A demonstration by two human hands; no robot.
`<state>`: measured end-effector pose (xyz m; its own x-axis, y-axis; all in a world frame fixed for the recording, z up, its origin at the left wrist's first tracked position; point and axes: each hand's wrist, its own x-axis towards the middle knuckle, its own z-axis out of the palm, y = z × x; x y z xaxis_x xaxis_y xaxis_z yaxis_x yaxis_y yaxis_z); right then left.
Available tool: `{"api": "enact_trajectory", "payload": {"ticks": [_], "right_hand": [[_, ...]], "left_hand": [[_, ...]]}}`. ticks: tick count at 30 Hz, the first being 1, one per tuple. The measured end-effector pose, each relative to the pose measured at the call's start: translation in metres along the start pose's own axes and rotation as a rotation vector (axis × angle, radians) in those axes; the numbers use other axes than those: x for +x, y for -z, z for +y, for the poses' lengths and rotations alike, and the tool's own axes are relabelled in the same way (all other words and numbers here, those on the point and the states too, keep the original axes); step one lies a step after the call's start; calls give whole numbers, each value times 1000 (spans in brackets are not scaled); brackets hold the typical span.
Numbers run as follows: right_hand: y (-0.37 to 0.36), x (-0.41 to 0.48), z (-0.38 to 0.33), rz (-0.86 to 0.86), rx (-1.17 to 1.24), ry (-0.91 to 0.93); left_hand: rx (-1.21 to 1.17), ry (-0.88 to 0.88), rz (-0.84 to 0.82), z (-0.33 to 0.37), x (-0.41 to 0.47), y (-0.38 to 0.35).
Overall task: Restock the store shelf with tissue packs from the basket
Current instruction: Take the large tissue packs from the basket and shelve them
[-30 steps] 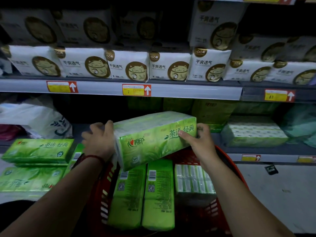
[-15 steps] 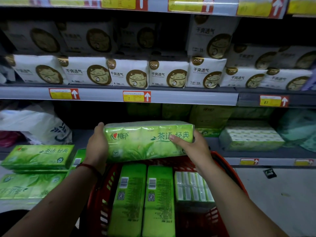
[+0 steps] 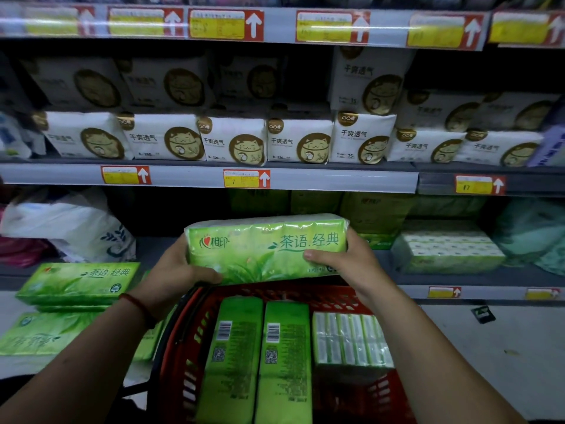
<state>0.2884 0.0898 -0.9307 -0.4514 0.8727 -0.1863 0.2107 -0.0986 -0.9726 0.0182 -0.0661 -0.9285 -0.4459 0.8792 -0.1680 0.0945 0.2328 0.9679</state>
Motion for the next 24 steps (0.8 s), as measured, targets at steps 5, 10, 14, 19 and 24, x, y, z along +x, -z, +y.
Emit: {"api": "enact_trajectory", "payload": {"ticks": [5, 10, 14, 19, 24], "right_hand": [[24, -12, -6, 29, 31, 55], [66, -28, 0, 71, 14, 18], [113, -40, 6, 118, 6, -11], [180, -42, 18, 258, 73, -29], [252, -26, 31, 407, 165, -25]], "left_hand": [[12, -40, -9, 7, -9, -17], [122, -58, -163, 24, -15, -45], [228, -92, -278, 33, -5, -85], [290, -160, -316, 41, 26, -162], [300, -190, -321, 50, 70, -250]]}}
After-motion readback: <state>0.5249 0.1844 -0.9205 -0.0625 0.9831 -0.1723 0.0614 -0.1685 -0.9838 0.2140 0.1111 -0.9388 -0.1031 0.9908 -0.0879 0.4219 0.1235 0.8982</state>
